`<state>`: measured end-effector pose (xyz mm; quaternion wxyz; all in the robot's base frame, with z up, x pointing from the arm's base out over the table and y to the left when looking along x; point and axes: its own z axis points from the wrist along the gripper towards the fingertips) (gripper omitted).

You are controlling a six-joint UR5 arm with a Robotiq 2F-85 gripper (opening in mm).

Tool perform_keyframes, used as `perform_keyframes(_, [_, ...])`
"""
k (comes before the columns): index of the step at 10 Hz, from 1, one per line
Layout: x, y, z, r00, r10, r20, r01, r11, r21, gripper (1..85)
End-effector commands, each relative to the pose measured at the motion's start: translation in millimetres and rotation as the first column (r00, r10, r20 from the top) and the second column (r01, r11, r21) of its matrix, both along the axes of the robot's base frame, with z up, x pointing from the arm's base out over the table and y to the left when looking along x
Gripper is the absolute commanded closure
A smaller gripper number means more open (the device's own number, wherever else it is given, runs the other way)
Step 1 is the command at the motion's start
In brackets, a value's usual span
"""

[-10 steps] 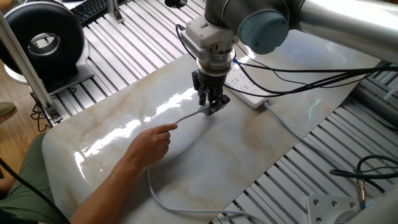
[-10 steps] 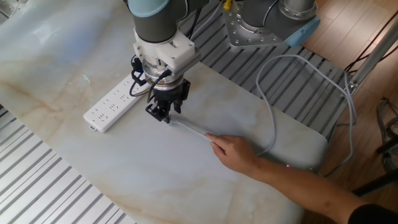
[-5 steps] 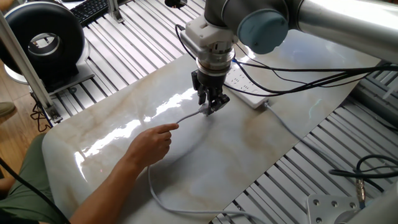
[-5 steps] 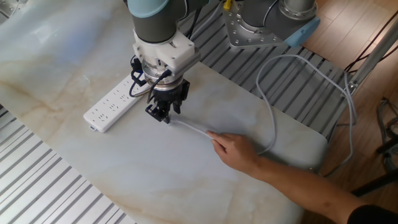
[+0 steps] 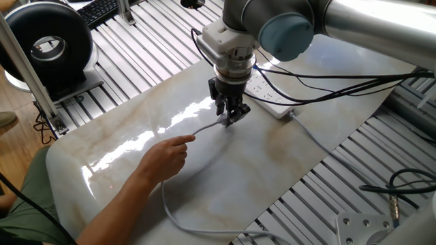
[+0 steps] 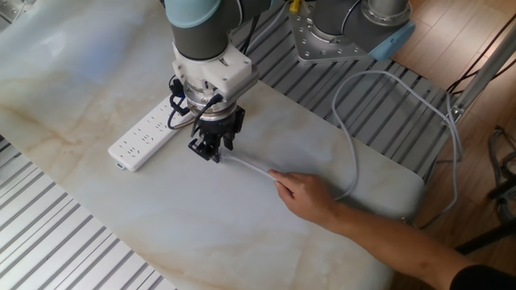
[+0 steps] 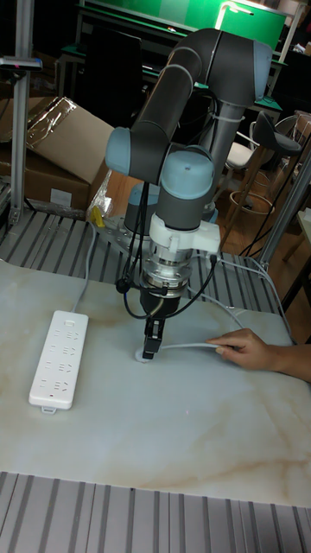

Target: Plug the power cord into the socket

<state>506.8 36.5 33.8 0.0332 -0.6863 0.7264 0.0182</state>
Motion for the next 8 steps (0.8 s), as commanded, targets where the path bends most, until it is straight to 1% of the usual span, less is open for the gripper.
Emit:
perform_keyframes(1, [-0.3,1.9,0.5,1.0,-0.015,-0.004,0.015,1.0,0.013,45.0])
perform_keyframes(3, [-1.7,0.5,0.7,1.0,-0.026,-0.006,0.026,1.0,0.01,47.7])
perform_keyframes(6, [-4.2,-0.9,0.9,0.999,-0.05,-0.016,0.05,0.999,0.006,56.0])
perform_keyframes(8, [-5.1,-0.2,2.2,0.998,-0.052,-0.019,0.053,0.999,0.006,56.3])
